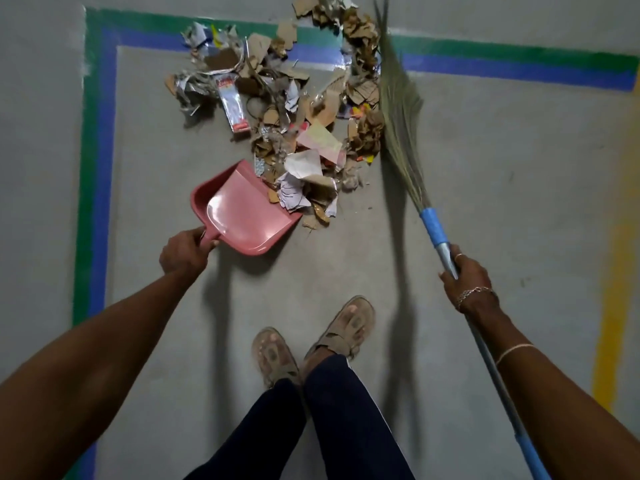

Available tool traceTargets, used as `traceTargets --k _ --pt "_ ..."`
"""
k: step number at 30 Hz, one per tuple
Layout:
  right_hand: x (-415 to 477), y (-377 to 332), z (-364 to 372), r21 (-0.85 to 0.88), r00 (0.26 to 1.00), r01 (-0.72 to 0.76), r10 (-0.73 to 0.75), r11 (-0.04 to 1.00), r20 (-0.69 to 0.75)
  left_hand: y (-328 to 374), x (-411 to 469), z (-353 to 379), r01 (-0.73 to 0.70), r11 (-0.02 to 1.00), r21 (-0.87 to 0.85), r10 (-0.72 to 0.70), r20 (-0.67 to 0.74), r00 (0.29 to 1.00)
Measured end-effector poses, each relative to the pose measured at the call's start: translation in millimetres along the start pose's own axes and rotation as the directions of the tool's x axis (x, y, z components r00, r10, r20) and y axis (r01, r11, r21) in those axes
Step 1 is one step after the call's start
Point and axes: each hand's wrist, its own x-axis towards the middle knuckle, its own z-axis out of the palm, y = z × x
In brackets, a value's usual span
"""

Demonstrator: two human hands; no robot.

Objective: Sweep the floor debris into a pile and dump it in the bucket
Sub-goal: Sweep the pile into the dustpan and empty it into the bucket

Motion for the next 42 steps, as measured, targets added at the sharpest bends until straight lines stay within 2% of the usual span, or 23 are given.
traceTargets --k 6,11,17,22,29,38,42 --pt "-33 31 10 0.017 0.994 0.041 -0.042 0.999 0.102 6 10 -1 -0.048 0.999 -0.022 0.048 0.018 0.999" --pt "-52 40 11 -0.042 0.973 0.147 -0.137 0.988 0.186 17 16 1 -0.067 0.996 -0.064 0.067 0.001 0.998" --pt "-68 25 24 -0.059 0.952 0.270 -0.256 0.961 0.170 24 25 10 -0.038 0.997 -0.067 0.038 0.002 0.999" --pt "-86 13 30 -0.069 0.942 0.301 -0.285 0.951 0.175 16 32 15 -0.030 0.998 -0.054 0.031 0.009 0.999" --pt "-121 7 9 -0.216 0.951 0.309 -0.298 0.926 0.080 18 29 28 0.046 0.993 -0.107 -0.040 0.055 0.998" --pt "-151 -4 -3 0.047 0.953 0.287 -0.280 0.957 -0.117 29 15 22 0.056 0.994 -0.090 -0.050 0.063 0.997" --pt "-132 -12 -1 0.150 0.960 0.231 -0.200 0.961 -0.195 29 18 12 0.038 0.999 -0.037 -0.036 0.066 0.997"
